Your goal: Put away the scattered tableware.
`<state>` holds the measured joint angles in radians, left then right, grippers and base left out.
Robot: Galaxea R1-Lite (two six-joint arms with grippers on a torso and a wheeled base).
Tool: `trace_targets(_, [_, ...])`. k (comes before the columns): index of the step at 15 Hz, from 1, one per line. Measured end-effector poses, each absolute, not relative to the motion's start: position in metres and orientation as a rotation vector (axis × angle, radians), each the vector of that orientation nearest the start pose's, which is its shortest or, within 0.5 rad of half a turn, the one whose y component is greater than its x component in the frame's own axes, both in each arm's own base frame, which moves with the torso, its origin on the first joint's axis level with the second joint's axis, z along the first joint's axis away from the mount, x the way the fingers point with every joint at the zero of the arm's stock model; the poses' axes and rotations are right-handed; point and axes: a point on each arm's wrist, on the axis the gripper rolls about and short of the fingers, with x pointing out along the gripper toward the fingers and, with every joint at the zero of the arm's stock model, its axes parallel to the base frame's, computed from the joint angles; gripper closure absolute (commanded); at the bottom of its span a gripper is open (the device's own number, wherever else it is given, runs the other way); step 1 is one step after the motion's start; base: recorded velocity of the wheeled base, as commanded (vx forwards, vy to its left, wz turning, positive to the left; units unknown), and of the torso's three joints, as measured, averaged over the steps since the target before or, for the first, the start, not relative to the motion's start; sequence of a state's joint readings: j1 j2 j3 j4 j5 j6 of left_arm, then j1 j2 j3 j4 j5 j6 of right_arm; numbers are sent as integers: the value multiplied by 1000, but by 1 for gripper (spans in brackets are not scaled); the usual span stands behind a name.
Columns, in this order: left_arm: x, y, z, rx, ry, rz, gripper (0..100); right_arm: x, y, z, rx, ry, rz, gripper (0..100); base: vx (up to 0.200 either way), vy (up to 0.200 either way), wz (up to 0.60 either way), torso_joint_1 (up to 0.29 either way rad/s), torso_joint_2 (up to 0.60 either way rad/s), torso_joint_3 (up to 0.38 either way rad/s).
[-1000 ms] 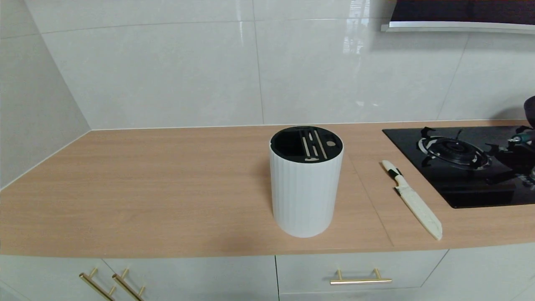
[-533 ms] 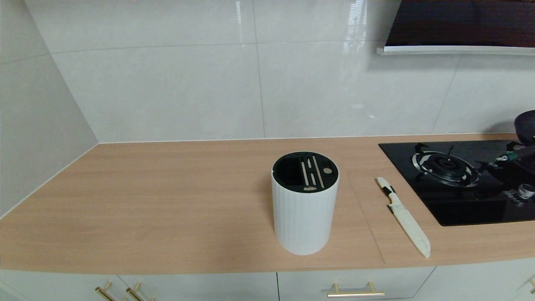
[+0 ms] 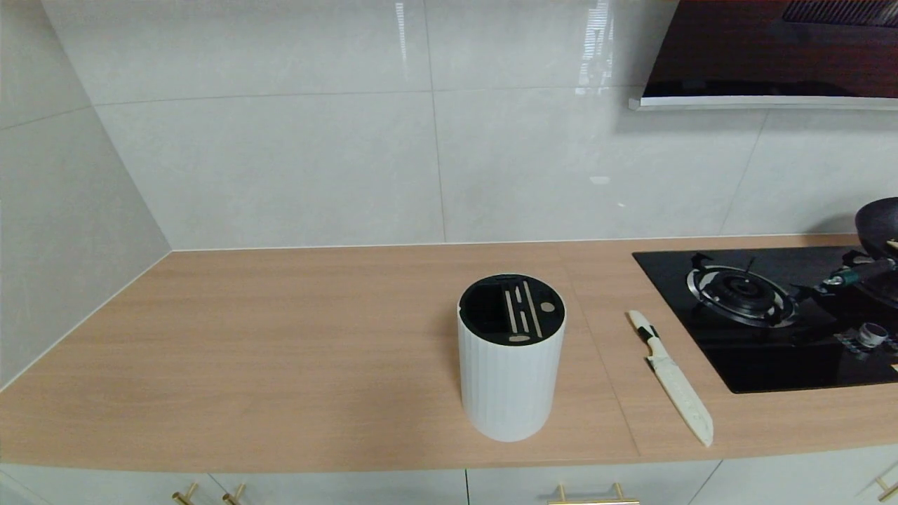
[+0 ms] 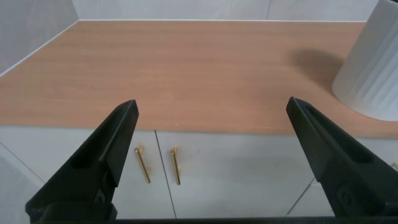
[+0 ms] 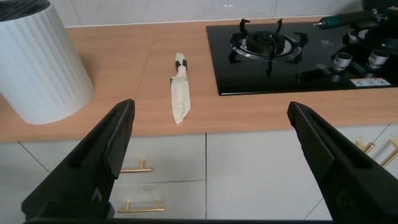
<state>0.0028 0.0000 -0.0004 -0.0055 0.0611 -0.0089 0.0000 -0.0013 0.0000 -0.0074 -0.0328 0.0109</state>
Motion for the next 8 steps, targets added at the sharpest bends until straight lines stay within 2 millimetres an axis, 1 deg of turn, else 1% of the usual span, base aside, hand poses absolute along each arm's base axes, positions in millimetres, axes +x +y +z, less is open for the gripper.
trace_targets(6, [-23,1,76,-9,-7,64,0,-23,-1,76,-4,-8,-28,0,0,0,0,0,0,0])
trace_targets(8, [-23,1,76,-9,-6,65,0,-23,0,81,-17,-5,-6,0,0,0,0,0,0,0])
